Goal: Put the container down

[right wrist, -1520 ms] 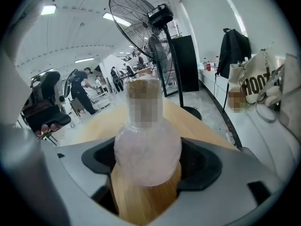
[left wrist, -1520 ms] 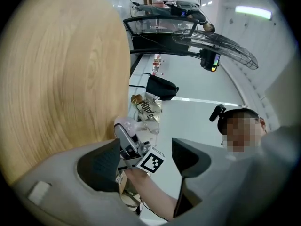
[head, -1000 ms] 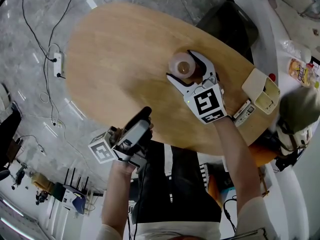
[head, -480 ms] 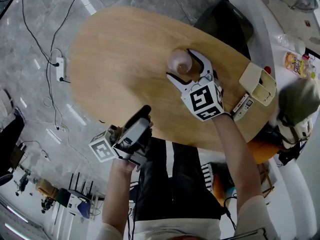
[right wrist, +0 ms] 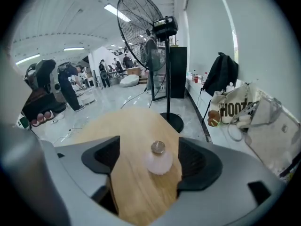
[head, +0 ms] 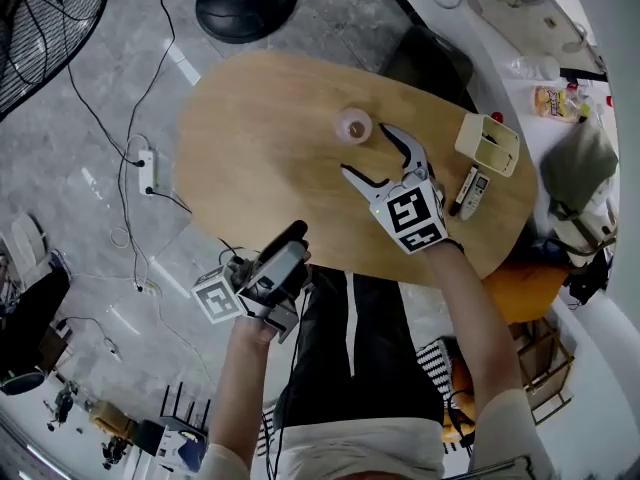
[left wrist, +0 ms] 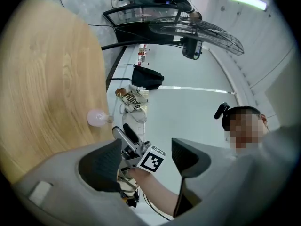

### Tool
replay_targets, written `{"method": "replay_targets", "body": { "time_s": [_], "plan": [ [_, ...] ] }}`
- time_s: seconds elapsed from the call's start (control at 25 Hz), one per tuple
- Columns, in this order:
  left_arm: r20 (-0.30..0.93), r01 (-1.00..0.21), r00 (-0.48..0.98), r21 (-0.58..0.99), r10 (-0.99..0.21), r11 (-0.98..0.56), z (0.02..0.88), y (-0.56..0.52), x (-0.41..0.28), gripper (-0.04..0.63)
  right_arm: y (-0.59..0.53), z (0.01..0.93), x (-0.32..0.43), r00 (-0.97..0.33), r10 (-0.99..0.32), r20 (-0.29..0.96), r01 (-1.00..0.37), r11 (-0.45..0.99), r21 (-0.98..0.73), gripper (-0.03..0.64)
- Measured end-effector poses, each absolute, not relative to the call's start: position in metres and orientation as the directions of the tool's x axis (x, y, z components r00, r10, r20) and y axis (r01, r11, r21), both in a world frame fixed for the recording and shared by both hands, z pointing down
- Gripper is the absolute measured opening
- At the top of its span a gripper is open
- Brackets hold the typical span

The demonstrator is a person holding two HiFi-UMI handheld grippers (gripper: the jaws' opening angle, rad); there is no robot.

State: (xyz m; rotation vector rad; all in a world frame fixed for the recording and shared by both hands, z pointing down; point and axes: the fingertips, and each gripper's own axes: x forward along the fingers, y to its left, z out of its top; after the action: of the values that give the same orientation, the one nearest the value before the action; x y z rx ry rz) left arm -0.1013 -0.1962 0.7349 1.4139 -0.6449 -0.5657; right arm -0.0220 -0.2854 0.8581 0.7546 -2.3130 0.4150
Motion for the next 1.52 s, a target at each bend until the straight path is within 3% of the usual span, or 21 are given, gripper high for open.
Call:
{"method": "replay_targets", "body": {
  "time_s": [0.32,0.56,1.0,1.28,1.52],
  "plan": [
    [0.033,-0.041,0.766,0.999,-0.642,0.002,0.647,-0.148,-0.108,0.324,-0.234,0.733,-0.015,-0.598,-0.476,0.645,-0.687,0.718,-0.107,0.288],
    [0.012,-0.092,0.798,0.990,-0.602,-0.102,0.549,-0.119,-0.113,0.275,-0.191,0.611,-0.006,-0.582,-0.555,0.594,-0.750,0.649,-0.128,0.218],
    [0.120,-0.354,0.824,0.872,-0.554,-0.337,0.400,-0.060,-0.125,0.162,-0.096,0.422,-0.006,-0.562,-0.638,0.527,-0.773,0.631,-0.061,0.135],
    [0.227,-0.539,0.803,0.672,-0.551,-0.508,0.336,-0.031,-0.127,0.077,-0.043,0.337,-0.013,-0.570,-0.674,0.470,-0.764,0.645,-0.002,0.095],
    [0.249,-0.602,0.783,0.536,-0.570,-0.592,0.292,-0.006,-0.119,0.046,-0.005,0.295,0.001,-0.576,-0.697,0.426,-0.777,0.630,-0.020,0.054]
  ]
}}
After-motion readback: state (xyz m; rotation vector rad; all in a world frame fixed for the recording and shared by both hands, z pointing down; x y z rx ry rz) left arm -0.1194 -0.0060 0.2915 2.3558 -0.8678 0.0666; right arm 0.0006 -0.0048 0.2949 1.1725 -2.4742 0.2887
